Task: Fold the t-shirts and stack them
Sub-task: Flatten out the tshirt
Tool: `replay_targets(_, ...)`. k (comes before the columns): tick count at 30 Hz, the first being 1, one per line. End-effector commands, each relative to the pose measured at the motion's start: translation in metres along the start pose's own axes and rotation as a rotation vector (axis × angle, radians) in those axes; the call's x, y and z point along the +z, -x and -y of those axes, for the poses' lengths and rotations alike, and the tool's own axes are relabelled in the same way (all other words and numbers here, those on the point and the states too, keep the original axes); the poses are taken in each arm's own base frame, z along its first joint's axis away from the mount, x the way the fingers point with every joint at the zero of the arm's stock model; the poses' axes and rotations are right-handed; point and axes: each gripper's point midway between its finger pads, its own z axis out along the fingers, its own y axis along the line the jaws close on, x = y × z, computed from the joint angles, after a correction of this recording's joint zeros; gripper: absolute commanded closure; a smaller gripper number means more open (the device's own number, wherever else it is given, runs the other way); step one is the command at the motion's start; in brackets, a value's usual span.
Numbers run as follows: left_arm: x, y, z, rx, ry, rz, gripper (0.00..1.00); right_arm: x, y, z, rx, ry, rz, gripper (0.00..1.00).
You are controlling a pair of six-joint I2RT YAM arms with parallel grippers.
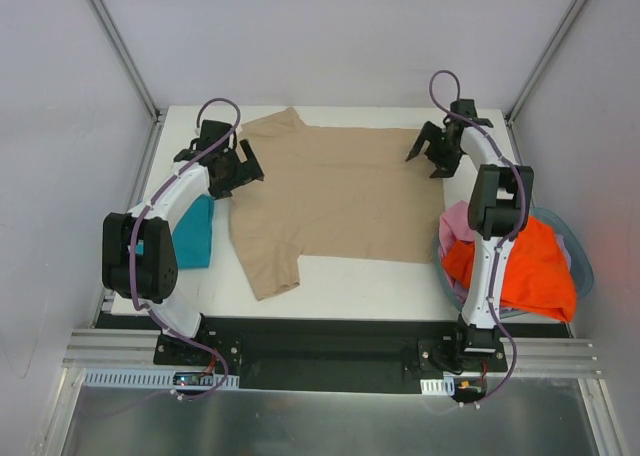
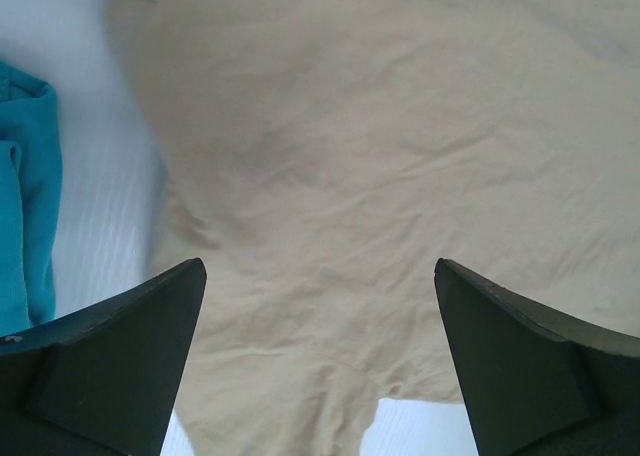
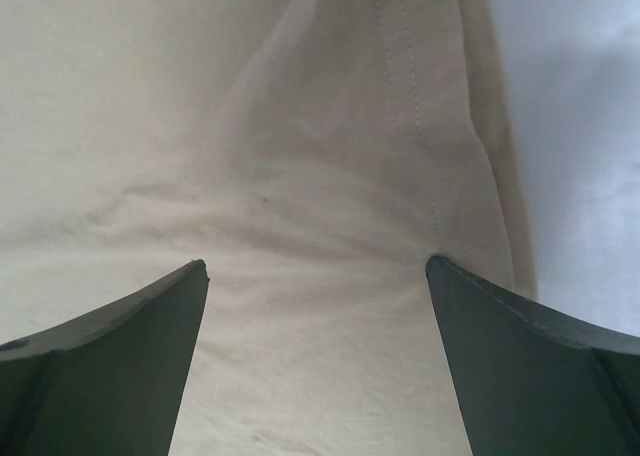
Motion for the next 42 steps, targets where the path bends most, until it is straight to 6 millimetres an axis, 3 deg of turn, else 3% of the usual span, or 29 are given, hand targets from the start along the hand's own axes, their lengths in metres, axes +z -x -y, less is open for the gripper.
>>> replay_targets(1,-0.007,0.005,-0.005,0.017,0.029,0.004,0.01,-0.014,0.016,0.044,0.069,-0.116,0.028,0.03)
replay_targets(7,-0.015,-0.019,-0.008,-0.016,0.005,-0.053,0.01,-0.031,0.024,0.004,-0.056,0.03,0.046,0.03)
replay_targets(10,-0.022,-0.05,-0.018,-0.043,-0.007,-0.109,0.01,-0.048,0.025,-0.019,-0.148,0.054,0.081,0.03)
replay_targets(14,-0.028,-0.08,-0.034,-0.088,0.012,-0.147,0.03,-0.088,0.021,-0.053,-0.218,0.096,0.142,0.03)
replay_targets(18,-0.026,-0.103,-0.047,-0.118,0.036,-0.189,0.13,-0.124,0.002,-0.071,-0.271,0.11,0.181,0.03)
replay_targets(19,-0.024,-0.108,-0.049,-0.127,0.044,-0.204,0.2,-0.145,-0.002,-0.077,-0.285,0.121,0.213,0.03)
replay_targets(21,-0.02,-0.115,-0.05,-0.137,0.05,-0.235,0.25,-0.149,-0.023,-0.071,-0.289,0.102,0.198,0.03)
replay_targets(22,-0.018,-0.116,-0.05,-0.145,0.06,-0.239,0.32,-0.17,-0.026,-0.075,-0.291,0.116,0.239,0.03)
replay_targets(23,-0.015,-0.117,-0.051,-0.145,0.073,-0.241,0.34,-0.175,-0.03,-0.076,-0.288,0.12,0.257,0.03)
replay_targets(24,-0.011,-0.121,-0.053,-0.141,0.089,-0.255,0.35,-0.167,-0.047,-0.063,-0.261,0.103,0.222,0.03)
replay_targets(25,-0.008,-0.12,-0.054,-0.14,0.099,-0.253,0.37,-0.185,-0.051,-0.064,-0.256,0.121,0.261,0.03)
replay_targets(26,-0.005,-0.12,-0.053,-0.138,0.1,-0.256,0.38,-0.185,-0.056,-0.064,-0.253,0.136,0.277,0.03)
replay_targets(27,0.001,-0.124,-0.055,-0.137,0.112,-0.283,0.4,-0.176,-0.073,-0.053,-0.232,0.127,0.244,0.03)
replay_targets(28,0.003,-0.123,-0.051,-0.135,0.102,-0.291,0.46,-0.187,-0.079,-0.053,-0.23,0.139,0.268,0.03)
replay_targets(31,0.011,-0.128,-0.053,-0.129,0.124,-0.312,0.66,-0.191,-0.1,-0.04,-0.215,0.127,0.266,0.03)
replay_targets(32,0.012,-0.128,-0.055,-0.128,0.133,-0.311,0.78,-0.192,-0.105,-0.038,-0.215,0.125,0.264,0.03)
replay_targets(35,0.007,-0.124,-0.062,-0.119,0.161,-0.268,1.0,-0.195,-0.122,-0.03,-0.22,0.123,0.253,0.03)
replay_targets(42,-0.018,-0.118,-0.086,-0.114,0.271,-0.188,1.0,-0.202,-0.148,-0.014,-0.245,0.105,0.241,0.03)
